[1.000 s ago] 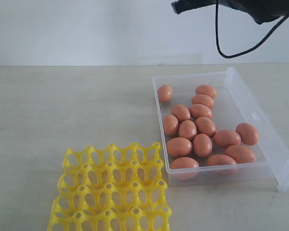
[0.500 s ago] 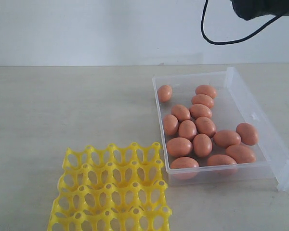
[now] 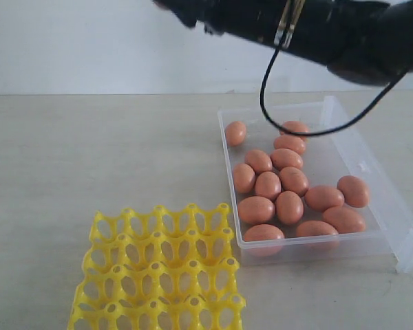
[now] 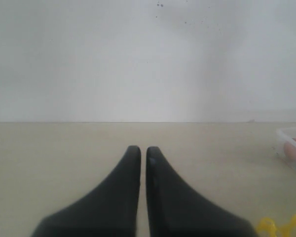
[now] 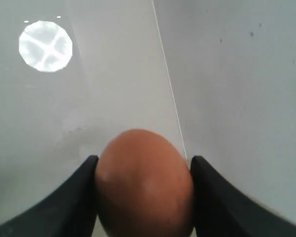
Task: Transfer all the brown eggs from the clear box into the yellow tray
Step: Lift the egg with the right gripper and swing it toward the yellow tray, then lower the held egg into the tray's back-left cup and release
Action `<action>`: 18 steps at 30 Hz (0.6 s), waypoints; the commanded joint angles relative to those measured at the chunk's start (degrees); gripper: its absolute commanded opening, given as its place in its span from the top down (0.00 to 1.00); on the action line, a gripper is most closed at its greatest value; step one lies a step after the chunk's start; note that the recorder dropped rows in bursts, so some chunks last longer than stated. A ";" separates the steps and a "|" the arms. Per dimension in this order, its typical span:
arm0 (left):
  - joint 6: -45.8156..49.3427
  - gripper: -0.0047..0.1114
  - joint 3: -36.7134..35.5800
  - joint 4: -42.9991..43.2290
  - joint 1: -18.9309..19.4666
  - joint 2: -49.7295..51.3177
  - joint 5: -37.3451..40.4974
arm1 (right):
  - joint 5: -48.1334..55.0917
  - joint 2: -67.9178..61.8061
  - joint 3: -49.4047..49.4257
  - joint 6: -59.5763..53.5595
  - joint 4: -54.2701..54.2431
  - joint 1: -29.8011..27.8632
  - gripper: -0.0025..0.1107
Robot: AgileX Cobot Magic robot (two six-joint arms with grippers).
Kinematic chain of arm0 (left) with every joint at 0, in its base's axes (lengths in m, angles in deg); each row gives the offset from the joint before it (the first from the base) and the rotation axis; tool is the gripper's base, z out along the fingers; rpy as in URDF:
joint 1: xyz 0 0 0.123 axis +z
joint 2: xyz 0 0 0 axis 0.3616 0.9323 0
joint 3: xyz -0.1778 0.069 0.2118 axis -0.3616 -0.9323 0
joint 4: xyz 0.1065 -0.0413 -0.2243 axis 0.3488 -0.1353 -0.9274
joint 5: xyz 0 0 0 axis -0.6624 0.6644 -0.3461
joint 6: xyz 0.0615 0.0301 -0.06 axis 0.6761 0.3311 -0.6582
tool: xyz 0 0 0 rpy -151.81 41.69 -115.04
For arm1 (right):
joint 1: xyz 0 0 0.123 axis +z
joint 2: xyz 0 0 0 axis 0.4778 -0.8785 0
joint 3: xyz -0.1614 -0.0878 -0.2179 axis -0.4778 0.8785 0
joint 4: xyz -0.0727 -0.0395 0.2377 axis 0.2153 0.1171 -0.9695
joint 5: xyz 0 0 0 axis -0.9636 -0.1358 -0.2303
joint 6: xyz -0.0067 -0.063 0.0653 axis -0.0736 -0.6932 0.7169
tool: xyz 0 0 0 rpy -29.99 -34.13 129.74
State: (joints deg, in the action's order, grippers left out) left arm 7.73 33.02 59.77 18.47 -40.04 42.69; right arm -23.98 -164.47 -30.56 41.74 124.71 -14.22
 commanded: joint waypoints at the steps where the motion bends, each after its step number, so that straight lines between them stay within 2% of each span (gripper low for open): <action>1: 0.17 0.92 -0.21 -0.02 0.15 -0.18 0.07 | -0.96 0.36 10.33 -14.73 -5.65 4.67 0.98; 5: 0.17 0.92 -0.21 -0.02 0.15 -0.18 0.07 | -0.19 -0.44 16.01 -25.95 -7.78 9.61 0.98; 8: 0.17 0.92 -0.21 -0.02 0.15 -0.18 0.07 | -0.05 -3.98 16.78 -26.38 -8.05 13.20 0.98; 12: 0.17 0.92 -0.21 -0.02 0.15 -0.18 0.07 | -2.25 -10.62 15.94 -30.11 -16.10 16.30 0.98; 18: 0.17 0.92 -0.21 -0.02 0.15 -0.18 0.07 | -4.30 -16.77 12.86 -27.23 -21.37 16.80 0.98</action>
State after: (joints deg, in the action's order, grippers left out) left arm 7.73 33.02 59.77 18.47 -40.04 42.69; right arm -26.44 -179.45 -16.28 12.69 105.44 2.38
